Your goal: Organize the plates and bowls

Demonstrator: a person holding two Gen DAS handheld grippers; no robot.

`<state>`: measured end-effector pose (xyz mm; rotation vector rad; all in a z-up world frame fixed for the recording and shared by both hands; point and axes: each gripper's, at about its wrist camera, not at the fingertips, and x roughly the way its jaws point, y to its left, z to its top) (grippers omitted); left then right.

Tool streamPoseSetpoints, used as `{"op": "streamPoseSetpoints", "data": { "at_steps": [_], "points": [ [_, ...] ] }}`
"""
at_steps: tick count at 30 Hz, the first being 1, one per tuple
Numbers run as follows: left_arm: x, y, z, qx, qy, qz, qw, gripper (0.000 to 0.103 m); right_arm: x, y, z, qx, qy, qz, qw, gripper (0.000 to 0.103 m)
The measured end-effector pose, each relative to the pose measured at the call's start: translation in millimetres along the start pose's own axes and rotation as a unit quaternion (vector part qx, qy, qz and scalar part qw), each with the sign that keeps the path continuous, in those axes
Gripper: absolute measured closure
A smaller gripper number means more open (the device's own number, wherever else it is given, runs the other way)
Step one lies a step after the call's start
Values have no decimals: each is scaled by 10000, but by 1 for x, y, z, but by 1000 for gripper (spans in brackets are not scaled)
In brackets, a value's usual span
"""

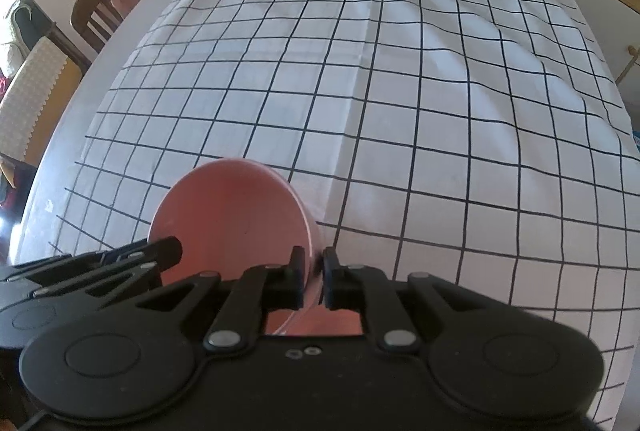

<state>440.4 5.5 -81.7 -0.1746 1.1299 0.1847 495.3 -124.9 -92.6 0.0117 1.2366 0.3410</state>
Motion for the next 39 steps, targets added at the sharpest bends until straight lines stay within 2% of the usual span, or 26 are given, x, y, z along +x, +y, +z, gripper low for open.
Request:
{"op": "streamPoseSetpoints", "data": {
  "at_steps": [10, 16, 31, 39],
  "points": [
    [-46, -10, -14, 198, -265, -160, 9993, 95, -48, 1, -20, -8, -342, -98, 9994, 96],
    [-79, -21, -35, 377, -357, -281, 9983, 95, -82, -3, -43, 100, -533, -191, 9983, 97],
    [-147, -44, -117, 974, -247, -669, 9927, 95, -153, -16, -135, 353, -700, -452, 9959, 97],
    [-171, -62, -165, 1400, -147, -861, 9863, 95, -180, -28, -192, 624, -684, -587, 9940, 97]
  ]
}}
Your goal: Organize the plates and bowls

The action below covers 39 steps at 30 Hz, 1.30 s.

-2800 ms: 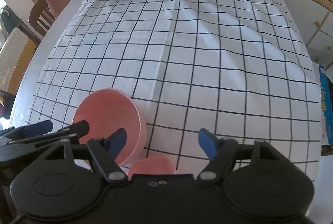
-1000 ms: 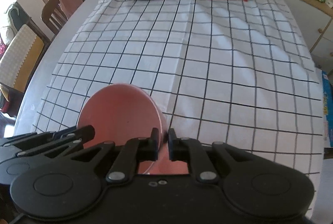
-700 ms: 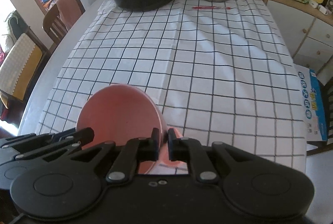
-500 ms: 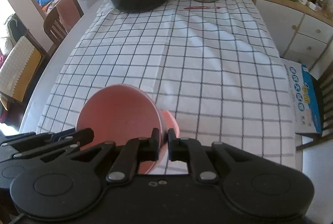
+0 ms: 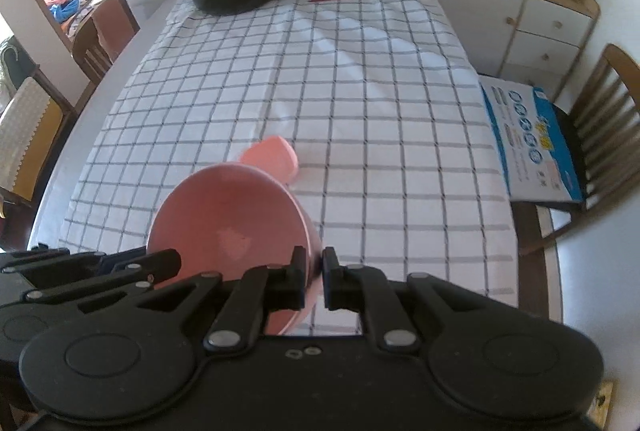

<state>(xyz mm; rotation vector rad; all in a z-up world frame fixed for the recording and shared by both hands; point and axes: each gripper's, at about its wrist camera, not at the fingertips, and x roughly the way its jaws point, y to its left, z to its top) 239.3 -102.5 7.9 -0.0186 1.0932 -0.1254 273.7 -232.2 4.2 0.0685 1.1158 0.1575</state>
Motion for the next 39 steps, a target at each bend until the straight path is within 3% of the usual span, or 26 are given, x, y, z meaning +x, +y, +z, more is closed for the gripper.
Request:
{"op": "streamPoseSetpoints", "data": {
  "at_steps": [20, 39],
  "points": [
    [1, -43, -80, 589, 435, -363, 9967, 95, -15, -43, -102, 674, 284, -131, 9972, 97],
    [25, -65, -101, 994, 515, -333, 9932, 95, 0, -63, -132, 959, 421, -204, 9943, 97]
  ]
}}
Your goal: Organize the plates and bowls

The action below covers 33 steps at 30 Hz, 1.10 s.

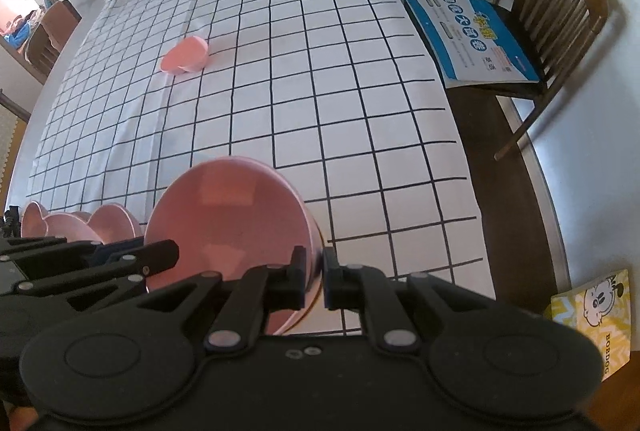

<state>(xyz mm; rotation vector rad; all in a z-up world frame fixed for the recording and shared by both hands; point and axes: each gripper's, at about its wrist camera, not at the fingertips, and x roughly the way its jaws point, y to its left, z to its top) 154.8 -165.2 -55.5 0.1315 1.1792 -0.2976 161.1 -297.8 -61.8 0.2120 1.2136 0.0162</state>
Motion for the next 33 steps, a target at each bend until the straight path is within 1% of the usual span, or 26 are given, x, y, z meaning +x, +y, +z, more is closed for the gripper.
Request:
{"op": "streamPoseSetpoints", "data": {
  "at_steps": [13, 17, 20, 25, 29, 33],
  "points": [
    [7, 5, -1, 8, 85, -6, 10000, 95, 5, 0, 0, 46, 47, 46, 10000, 96],
    [4, 6, 1, -2, 73, -45, 10000, 95, 2, 0, 2, 52, 82, 140, 9999, 88],
    [0, 6, 3, 8, 60, -82, 9999, 95, -4, 2, 3, -15, 31, 157, 9999, 85],
    [-14, 8, 4, 103, -113, -139, 9998, 95, -17, 6, 6, -104, -63, 215, 9997, 82],
    [-25, 11, 9, 74, -208, -224, 9995, 95, -28, 8, 15, -131, -117, 324, 9993, 80],
    [-40, 15, 17, 72, -423, -280, 9987, 95, -38, 13, 26, -238, -264, 381, 9986, 74]
  ]
}}
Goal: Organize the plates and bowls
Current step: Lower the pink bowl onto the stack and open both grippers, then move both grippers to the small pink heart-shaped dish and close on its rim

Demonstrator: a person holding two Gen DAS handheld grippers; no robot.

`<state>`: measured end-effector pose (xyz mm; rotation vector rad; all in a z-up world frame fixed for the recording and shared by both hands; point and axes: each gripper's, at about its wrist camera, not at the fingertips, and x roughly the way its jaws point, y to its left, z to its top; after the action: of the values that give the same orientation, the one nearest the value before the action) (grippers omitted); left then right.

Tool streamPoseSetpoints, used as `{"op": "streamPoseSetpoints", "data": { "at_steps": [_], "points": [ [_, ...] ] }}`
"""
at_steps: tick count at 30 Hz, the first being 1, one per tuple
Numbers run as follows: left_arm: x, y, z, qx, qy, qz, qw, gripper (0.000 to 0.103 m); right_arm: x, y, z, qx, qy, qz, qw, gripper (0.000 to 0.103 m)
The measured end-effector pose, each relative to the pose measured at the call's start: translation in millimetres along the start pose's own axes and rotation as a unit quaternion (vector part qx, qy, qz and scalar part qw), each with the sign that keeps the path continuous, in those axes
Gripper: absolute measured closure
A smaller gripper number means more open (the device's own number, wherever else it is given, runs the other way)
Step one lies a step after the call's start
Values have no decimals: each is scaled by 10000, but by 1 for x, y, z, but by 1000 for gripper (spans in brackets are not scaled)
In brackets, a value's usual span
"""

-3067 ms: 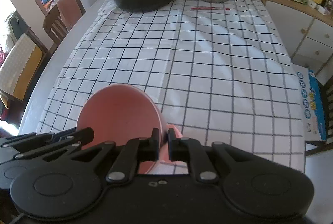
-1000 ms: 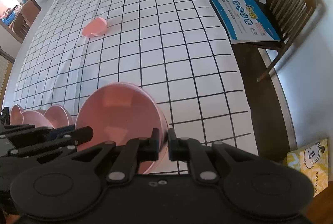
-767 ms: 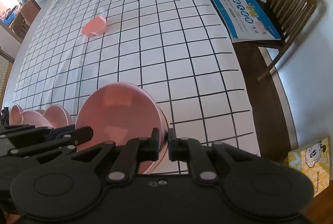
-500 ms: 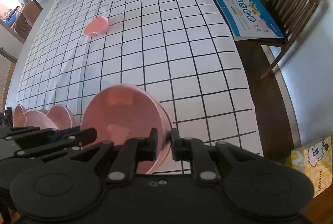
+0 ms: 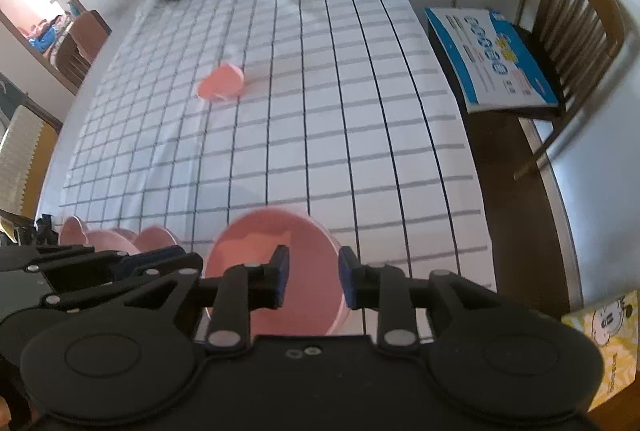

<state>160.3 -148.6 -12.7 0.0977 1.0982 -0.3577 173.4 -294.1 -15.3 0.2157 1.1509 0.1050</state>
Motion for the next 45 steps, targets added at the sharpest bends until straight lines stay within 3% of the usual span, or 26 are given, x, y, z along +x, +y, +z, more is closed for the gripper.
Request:
{"op": "streamPoseSetpoints", "data": {
  "at_steps": [13, 22, 26, 33, 40, 42, 44, 45],
  "points": [
    [-20, 32, 40, -370, -493, 222, 9979, 94, -9, 19, 41, -412, -176, 50, 9990, 69],
    [-13, 63, 67, -751, -569, 367, 9949, 92, -2, 35, 80, -708, -296, 107, 9970, 50],
    [-5, 77, 79, -907, -569, 502, 9930, 92, 7, 41, 100, -813, -335, 147, 9960, 39],
    [14, 109, 102, -1252, -521, 712, 9882, 91, 33, 52, 135, -1026, -252, 301, 9939, 29],
    [38, 140, 124, -1688, -488, 717, 9818, 91, 69, 60, 167, -1229, -44, 399, 9916, 26],
    [46, 147, 129, -1775, -456, 749, 9802, 83, 80, 62, 174, -1297, 24, 428, 9906, 26],
    [52, 153, 134, -1827, -482, 766, 9790, 67, 90, 64, 182, -1350, 91, 461, 9897, 26],
    [56, 156, 136, -1837, -499, 798, 9785, 54, 95, 65, 184, -1382, 123, 474, 9892, 26]
  ]
}}
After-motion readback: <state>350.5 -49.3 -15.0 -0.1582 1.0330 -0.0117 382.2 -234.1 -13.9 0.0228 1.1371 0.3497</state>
